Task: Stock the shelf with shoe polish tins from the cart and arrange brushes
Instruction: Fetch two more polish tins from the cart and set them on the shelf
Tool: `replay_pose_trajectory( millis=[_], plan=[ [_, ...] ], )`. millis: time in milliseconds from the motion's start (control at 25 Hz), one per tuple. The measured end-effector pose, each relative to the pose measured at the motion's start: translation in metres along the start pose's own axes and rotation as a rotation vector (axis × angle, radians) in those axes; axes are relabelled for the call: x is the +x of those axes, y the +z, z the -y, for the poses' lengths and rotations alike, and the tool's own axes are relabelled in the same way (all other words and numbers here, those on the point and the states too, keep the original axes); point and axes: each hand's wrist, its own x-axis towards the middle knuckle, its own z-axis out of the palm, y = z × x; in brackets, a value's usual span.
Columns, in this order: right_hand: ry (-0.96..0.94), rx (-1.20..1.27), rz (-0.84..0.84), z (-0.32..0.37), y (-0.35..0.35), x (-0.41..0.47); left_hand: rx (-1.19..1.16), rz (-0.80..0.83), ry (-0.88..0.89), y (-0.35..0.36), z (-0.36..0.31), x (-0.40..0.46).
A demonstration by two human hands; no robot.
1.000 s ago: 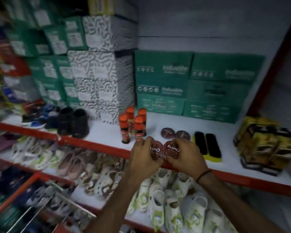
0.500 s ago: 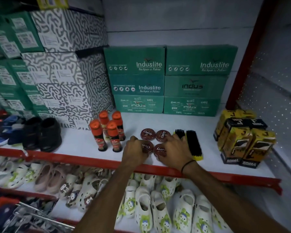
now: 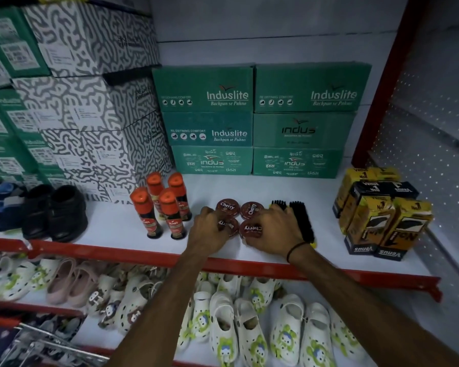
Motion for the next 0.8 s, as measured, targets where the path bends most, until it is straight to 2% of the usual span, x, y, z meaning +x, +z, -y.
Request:
replay_pose_trajectory(
  millis=[120, 240, 320, 800],
  plan=[
    [0.033, 0.119, -0.006, -0.016, -0.010, 0.018, 0.088, 0.017, 0.035, -0.004, 0.000, 0.019],
    [0.007, 0.107, 0.146, -0.022, -0.015, 0.034, 0.177, 0.227, 0.023, -0.008, 0.003, 0.034],
    [-0.002, 0.084, 0.240, -0.023, -0.012, 0.040, 0.208, 0.295, 0.023, -0.009, 0.005, 0.040],
    [-0.029, 0.135, 0.228, -0.028, -0.004, 0.040, 0.214, 0.242, 0.097, -0.007, 0.016, 0.046]
  ],
)
